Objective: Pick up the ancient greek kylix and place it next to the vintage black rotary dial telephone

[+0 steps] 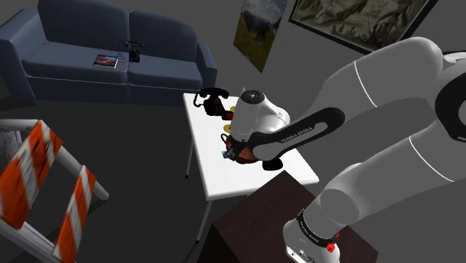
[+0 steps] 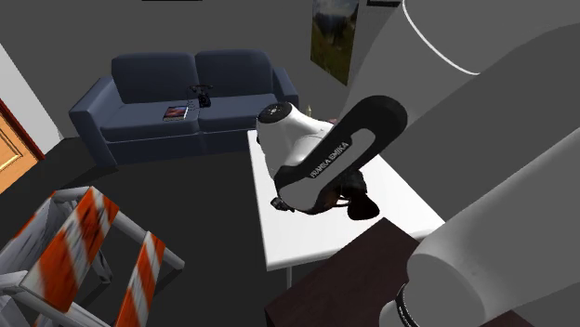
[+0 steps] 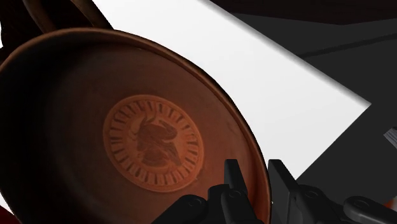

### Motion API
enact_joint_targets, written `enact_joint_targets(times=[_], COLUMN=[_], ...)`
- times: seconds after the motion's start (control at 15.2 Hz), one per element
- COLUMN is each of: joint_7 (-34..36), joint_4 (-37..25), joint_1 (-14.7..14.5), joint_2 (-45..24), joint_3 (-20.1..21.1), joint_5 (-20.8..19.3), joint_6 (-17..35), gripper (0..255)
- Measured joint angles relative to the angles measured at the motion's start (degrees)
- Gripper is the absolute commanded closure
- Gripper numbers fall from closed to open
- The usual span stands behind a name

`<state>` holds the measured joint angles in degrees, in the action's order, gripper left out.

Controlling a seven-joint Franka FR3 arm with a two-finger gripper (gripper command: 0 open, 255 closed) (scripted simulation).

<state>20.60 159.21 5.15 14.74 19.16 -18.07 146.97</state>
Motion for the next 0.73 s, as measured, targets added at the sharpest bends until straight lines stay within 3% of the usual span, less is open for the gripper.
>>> enact_joint_targets(times=[0.73], joint_7=[-6.5], joint_4=[-2.7], joint_1=[-3.4], joint_2=[8.5], joint_3=[-2.6], joint_5=[6.4], joint_6=[-10.5], gripper=[255])
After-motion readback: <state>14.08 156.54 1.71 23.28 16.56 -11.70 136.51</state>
